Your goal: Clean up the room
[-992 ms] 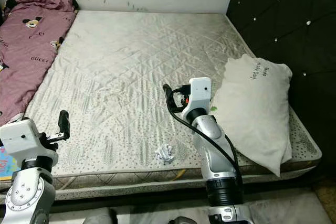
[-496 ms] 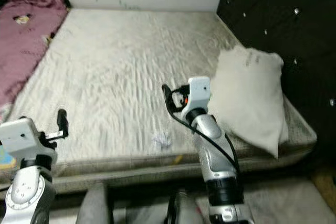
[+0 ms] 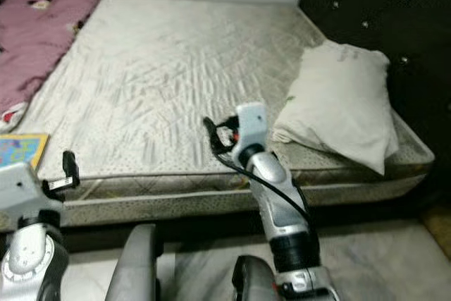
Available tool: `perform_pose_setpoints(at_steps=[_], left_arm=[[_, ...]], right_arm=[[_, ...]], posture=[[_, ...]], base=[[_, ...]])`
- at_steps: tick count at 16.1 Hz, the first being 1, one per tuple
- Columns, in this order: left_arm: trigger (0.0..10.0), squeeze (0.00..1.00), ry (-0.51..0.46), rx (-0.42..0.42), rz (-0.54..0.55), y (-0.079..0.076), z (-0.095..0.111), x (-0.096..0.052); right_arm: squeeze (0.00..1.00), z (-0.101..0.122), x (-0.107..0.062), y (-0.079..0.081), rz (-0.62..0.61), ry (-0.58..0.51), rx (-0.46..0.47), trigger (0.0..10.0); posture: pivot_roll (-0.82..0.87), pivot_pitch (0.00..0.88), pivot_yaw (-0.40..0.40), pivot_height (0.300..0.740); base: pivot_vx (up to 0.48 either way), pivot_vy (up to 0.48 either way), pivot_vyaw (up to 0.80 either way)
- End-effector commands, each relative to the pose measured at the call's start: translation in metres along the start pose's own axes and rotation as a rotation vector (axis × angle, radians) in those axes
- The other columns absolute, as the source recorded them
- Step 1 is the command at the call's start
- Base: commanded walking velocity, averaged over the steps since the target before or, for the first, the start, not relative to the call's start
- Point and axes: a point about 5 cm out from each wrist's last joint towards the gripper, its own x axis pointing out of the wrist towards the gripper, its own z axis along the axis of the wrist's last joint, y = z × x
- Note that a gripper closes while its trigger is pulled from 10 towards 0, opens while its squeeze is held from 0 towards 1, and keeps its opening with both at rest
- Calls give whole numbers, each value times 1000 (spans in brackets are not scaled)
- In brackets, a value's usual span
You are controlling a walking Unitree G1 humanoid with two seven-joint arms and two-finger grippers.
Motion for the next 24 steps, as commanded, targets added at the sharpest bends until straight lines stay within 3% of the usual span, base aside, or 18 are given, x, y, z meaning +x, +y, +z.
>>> perform_pose_setpoints(at_steps=[1, 4, 7, 13, 20, 24], left_arm=[[10000, 0, -18, -7, -16, -7, 6, 1], [10000, 0, -34, 2, -10, -9, 10, 2], [10000, 0, -32, -1, -14, -10, 9, 2], [10000, 0, -10, -13, -23, -13, 7, 1], [10000, 0, 0, -26, -40, -14, 7, 3], [10000, 0, 2, -30, -32, -13, 8, 3]], right_arm=[[0, 7, 0, -5, 0, -21, -30, 10000], [0, 6, 2, 13, 113, -17, -89, 10000], [0, 5, 1, 22, 170, -20, -106, 10000], [0, 3, 3, 21, 178, 0, -106, 10000], [0, 2, 7, 24, 172, 5, -55, 10000], [0, 1, 7, 25, 182, 5, -42, 10000]], posture=[[27, 1, -83, 622], [30, 6, -80, 622], [34, 4, -87, 622], [34, 14, -92, 622], [31, 38, -86, 622], [32, 47, -87, 582]], base=[[0, 0, 0], [0, 0, 0], [0, 0, 267], [0, 0, 624], [0, 0, 0], [0, 0, 0]])
